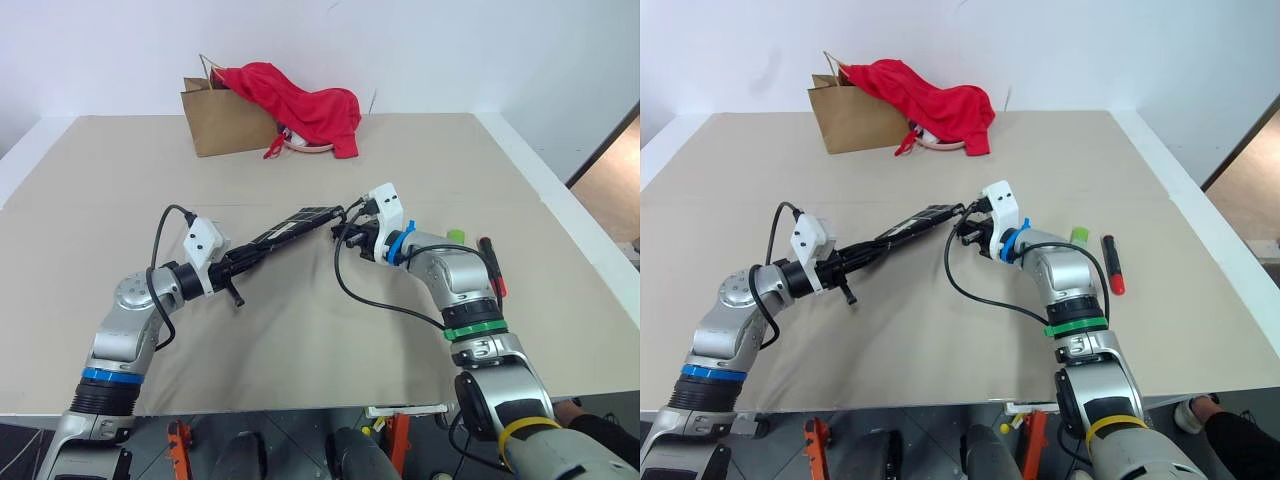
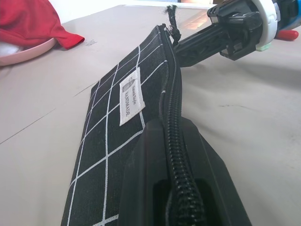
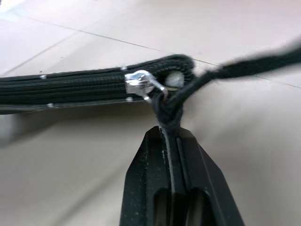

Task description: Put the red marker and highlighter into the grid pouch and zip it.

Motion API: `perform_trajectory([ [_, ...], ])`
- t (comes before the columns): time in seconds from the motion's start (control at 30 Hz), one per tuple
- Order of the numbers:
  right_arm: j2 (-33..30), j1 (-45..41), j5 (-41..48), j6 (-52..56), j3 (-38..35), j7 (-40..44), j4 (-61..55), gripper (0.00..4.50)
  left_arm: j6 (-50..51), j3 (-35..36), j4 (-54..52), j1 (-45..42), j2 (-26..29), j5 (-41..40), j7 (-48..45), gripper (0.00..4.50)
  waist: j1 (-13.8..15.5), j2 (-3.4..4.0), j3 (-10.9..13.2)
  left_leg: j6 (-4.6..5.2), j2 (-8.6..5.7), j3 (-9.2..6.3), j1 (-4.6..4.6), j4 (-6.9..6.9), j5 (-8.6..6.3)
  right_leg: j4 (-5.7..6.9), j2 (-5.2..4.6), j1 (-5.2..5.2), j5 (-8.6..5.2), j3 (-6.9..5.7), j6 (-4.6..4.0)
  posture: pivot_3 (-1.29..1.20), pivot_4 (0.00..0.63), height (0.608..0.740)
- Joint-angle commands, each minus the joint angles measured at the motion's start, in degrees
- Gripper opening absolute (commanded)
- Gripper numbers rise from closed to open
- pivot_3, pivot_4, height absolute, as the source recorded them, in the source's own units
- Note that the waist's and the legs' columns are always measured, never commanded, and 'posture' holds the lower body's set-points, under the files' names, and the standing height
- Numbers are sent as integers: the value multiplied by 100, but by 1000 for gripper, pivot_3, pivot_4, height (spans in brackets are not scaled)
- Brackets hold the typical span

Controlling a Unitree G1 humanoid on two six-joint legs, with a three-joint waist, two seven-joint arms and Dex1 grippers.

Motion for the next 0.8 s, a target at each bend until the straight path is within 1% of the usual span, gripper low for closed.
perform_trajectory([
  [0.03,-69,134,130,-35,254,532,-720,17,-56,128,-161,-45,29,-90,-3,0,-1,0,0,0,0,0,0,0,0,0,0,0,0,0,0,0,150,740],
  [0.17,-161,481,310,135,694,1155,-1665,17,-60,126,-155,-35,21,-85,10,0,0,0,0,0,1,-5,-1,0,0,2,1,-1,0,-4,0,0,150,740],
  [0.3,-33,545,208,173,1017,1206,-1881,17,-56,106,-177,-11,-6,-85,11,0,-3,0,0,0,0,-7,1,3,0,7,1,0,0,-6,0,0,150,740],
  [0.4,76,468,81,113,1186,1153,-1780,17,-53,97,-176,-14,-22,-87,8,0,1,0,0,-4,1,-12,1,5,3,12,4,0,-1,-10,-2,0,150,740],
  [0.57,456,190,-83,24,1358,1017,-1555,17,-50,80,-157,-32,-48,-91,-1,0,-2,0,0,-6,1,-12,1,7,4,18,4,-2,-2,-11,-4,0,150,740],
  [0.8,1041,-124,-327,10,1376,523,-1141,17,-56,62,-114,-76,-75,-88,-27,0,0,-1,0,-6,2,-15,1,6,4,30,5,-6,-6,-15,-12,0,150,740],
])
